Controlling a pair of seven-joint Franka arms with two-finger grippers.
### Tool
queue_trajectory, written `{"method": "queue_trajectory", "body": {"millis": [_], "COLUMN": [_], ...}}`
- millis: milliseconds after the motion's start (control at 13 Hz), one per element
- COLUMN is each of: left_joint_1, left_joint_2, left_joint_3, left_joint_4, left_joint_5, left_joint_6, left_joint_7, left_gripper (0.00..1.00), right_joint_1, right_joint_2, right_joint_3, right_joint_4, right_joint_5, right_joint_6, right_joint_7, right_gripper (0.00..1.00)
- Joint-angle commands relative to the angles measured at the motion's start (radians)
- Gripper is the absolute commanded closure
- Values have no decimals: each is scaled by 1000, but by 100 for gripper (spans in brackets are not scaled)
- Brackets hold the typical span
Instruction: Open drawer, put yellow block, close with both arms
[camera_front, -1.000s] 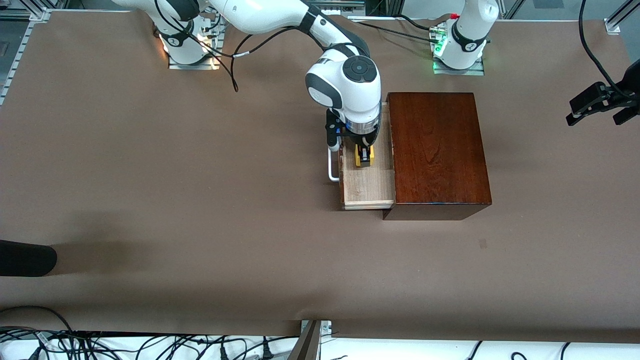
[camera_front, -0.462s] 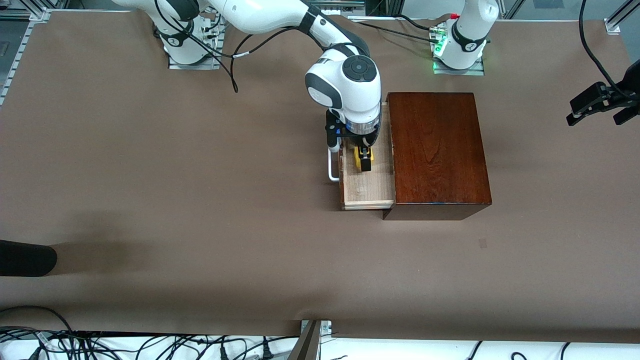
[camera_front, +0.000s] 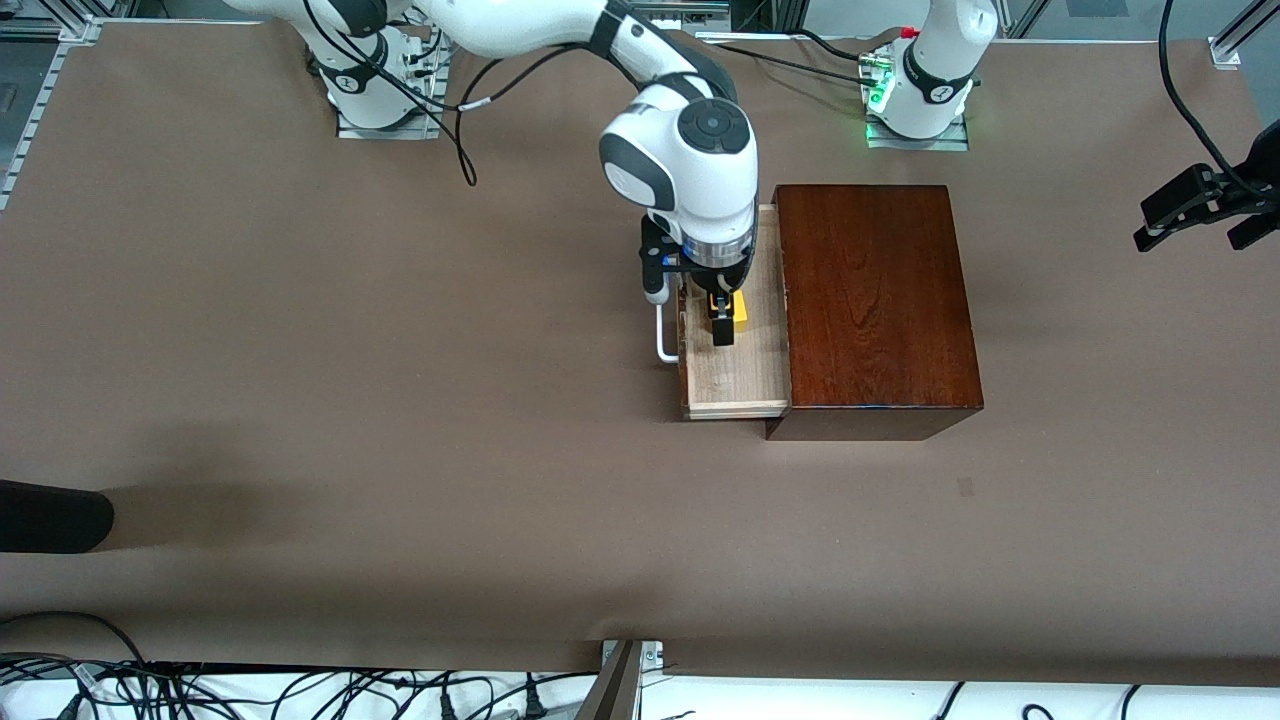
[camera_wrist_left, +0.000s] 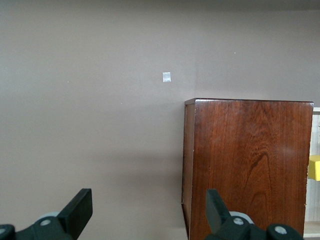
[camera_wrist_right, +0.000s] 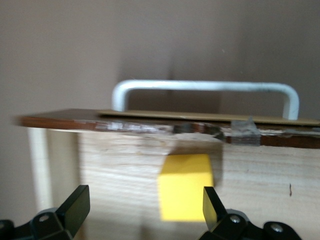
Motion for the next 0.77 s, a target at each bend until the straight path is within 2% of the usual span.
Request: {"method": "queue_trajectory", "body": {"millis": [0,308,538,692], "left_joint_1": [6,6,6,6], "left_joint_2": [12,12,12,9], "left_joint_3": [-1,-1,-1,1], "left_joint_4": [30,30,33,35], "left_joint_5": [2,2,2,2], "left_joint_6": [-20,-20,-20,-20], "left_joint_7": [10,10,7,10], "left_gripper": [0,0,0,0], "right_joint_1": [-64,-163,-255,-298], "right_joint_2": [-133,-242,-337,-426], "right_joint_3": [14,11,-15,-64], "right_joint_4": [-19,-29,-119,-209], "right_joint_5": [-5,24,37,40], "right_joint_6": [-98,-251,-333,-338], "right_joint_7": [-114,-471,-778,-957], "right_gripper": [0,0,0,0]}}
